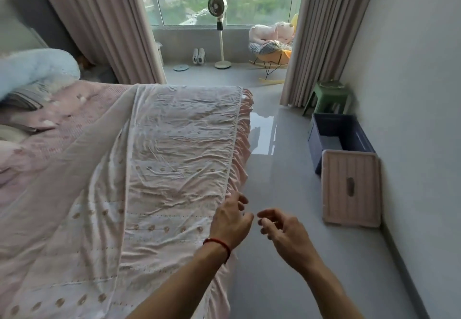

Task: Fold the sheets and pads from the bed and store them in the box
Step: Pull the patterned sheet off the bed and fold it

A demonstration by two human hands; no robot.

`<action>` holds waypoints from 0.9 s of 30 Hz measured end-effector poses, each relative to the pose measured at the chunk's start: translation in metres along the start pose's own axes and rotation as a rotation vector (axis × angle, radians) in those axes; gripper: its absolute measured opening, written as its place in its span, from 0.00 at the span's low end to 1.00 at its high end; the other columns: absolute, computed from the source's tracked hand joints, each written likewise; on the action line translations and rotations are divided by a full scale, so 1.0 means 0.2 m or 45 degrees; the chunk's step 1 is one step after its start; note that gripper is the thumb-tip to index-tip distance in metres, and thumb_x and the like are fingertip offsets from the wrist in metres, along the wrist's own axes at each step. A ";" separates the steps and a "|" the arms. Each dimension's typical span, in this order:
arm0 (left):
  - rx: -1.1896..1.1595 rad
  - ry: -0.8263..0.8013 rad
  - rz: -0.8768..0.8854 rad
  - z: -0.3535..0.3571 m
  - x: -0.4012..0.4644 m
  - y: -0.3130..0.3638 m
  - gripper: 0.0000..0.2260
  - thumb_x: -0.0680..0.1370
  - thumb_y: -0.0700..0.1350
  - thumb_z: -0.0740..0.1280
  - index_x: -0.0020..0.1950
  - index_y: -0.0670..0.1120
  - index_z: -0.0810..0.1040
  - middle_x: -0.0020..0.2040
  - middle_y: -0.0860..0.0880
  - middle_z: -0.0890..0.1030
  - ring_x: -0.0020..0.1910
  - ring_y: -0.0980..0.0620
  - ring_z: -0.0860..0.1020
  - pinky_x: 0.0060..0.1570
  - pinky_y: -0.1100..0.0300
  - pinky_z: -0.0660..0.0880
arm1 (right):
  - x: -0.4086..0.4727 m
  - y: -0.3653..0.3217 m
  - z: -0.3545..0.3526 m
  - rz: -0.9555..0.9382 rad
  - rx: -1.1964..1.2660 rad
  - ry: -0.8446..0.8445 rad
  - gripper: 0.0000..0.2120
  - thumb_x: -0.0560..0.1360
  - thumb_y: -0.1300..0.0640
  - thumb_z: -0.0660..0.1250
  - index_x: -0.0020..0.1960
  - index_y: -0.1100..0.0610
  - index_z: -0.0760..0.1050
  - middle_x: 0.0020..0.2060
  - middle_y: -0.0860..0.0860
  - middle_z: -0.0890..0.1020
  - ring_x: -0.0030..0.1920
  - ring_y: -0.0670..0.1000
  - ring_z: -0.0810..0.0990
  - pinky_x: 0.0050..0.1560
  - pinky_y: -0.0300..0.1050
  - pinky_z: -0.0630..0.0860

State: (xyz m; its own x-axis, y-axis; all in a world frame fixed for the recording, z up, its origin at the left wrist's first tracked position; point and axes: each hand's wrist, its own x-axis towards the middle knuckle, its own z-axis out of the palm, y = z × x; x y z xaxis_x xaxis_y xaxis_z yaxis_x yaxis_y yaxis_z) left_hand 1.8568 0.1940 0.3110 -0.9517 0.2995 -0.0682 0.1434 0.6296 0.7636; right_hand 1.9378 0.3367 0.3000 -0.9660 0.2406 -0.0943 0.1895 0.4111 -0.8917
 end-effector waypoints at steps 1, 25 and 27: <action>0.004 0.035 -0.022 0.01 0.06 0.02 0.10 0.75 0.45 0.70 0.56 0.49 0.78 0.49 0.50 0.82 0.49 0.51 0.82 0.52 0.53 0.80 | 0.09 -0.01 -0.03 -0.030 -0.010 -0.018 0.10 0.81 0.54 0.68 0.50 0.38 0.78 0.44 0.41 0.85 0.46 0.41 0.85 0.49 0.45 0.84; -0.207 0.419 -0.301 0.26 2.97 0.52 0.08 0.79 0.42 0.68 0.57 0.47 0.78 0.49 0.51 0.82 0.49 0.54 0.81 0.51 0.58 0.80 | 3.18 0.07 -0.86 -0.182 -0.101 -0.299 0.13 0.81 0.57 0.68 0.50 0.37 0.75 0.47 0.38 0.83 0.47 0.41 0.84 0.48 0.38 0.83; -0.180 0.510 -0.361 0.31 3.25 0.55 0.07 0.78 0.41 0.68 0.56 0.46 0.78 0.49 0.50 0.82 0.49 0.52 0.81 0.50 0.59 0.80 | 3.48 0.12 -0.97 -0.222 -0.088 -0.337 0.11 0.81 0.57 0.68 0.51 0.39 0.78 0.47 0.39 0.84 0.46 0.41 0.84 0.47 0.40 0.83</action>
State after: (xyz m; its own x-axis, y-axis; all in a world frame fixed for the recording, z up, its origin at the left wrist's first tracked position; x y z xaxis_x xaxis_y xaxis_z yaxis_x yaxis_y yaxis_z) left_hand 1.2702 0.5013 0.3107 -0.9812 -0.1850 -0.0551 -0.1476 0.5350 0.8318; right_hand 1.3031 0.6848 0.2993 -0.9954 -0.0719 -0.0625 0.0196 0.4872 -0.8731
